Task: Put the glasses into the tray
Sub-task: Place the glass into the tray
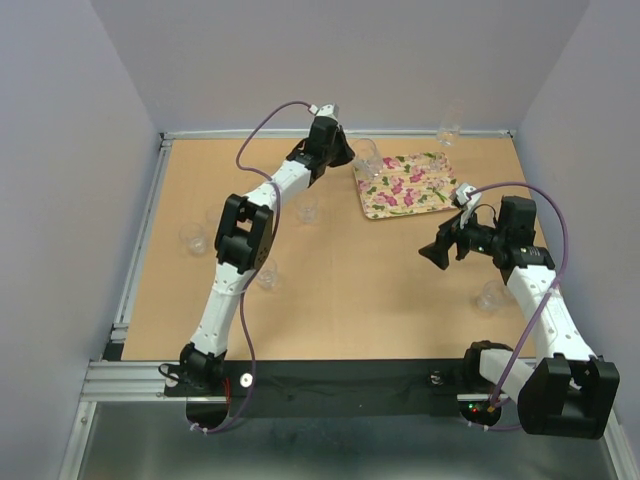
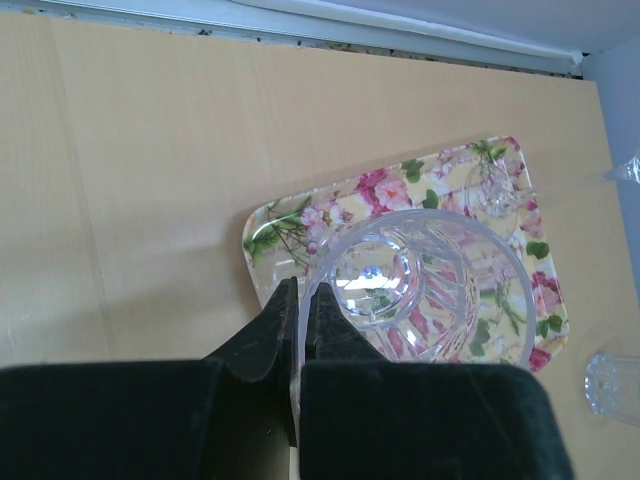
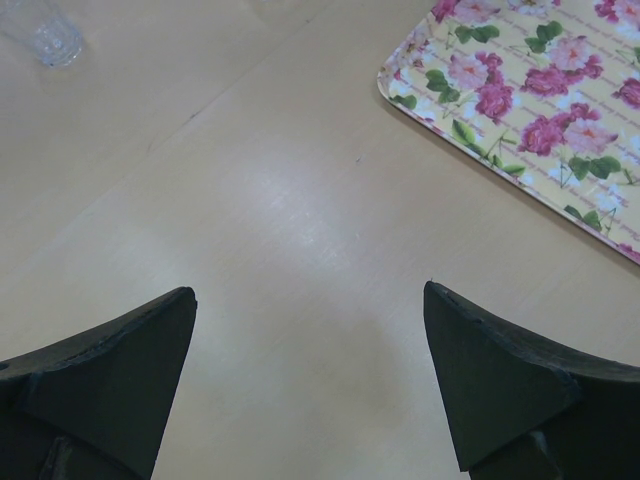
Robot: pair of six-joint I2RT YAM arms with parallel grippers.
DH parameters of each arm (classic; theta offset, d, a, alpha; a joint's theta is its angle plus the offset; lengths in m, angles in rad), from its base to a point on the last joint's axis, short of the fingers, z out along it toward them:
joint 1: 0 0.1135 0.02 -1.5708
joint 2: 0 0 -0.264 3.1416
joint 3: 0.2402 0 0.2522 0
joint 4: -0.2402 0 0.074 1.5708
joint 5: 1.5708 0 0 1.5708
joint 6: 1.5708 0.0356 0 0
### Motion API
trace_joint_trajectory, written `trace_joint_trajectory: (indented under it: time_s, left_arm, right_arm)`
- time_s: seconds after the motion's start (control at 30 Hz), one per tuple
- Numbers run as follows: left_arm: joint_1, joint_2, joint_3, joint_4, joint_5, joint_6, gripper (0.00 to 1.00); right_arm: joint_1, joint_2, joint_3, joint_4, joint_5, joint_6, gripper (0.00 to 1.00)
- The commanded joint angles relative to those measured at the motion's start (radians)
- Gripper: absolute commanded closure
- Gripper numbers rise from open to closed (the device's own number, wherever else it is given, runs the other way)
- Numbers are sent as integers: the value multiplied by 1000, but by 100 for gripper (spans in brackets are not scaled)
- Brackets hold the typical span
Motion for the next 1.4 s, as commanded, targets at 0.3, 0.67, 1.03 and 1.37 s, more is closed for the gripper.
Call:
trace_joint_trajectory:
  time_s: [0.3, 0.67, 1.03, 1.37]
  left_arm:
    - [-12, 53, 142, 17, -61, -45, 100]
    - [-19, 63, 148, -1, -96, -39, 67]
    - [-24, 14, 191, 3, -50, -31, 26]
    - [-16, -195, 44, 68, 23, 96, 8]
  right_arm:
    - [-10, 2, 1, 42, 5, 1, 0]
    - [-13, 3, 2, 42, 7, -1, 0]
    - [-16, 3, 0, 42, 10, -4, 0]
    - [-41, -23, -2, 42, 40, -22, 0]
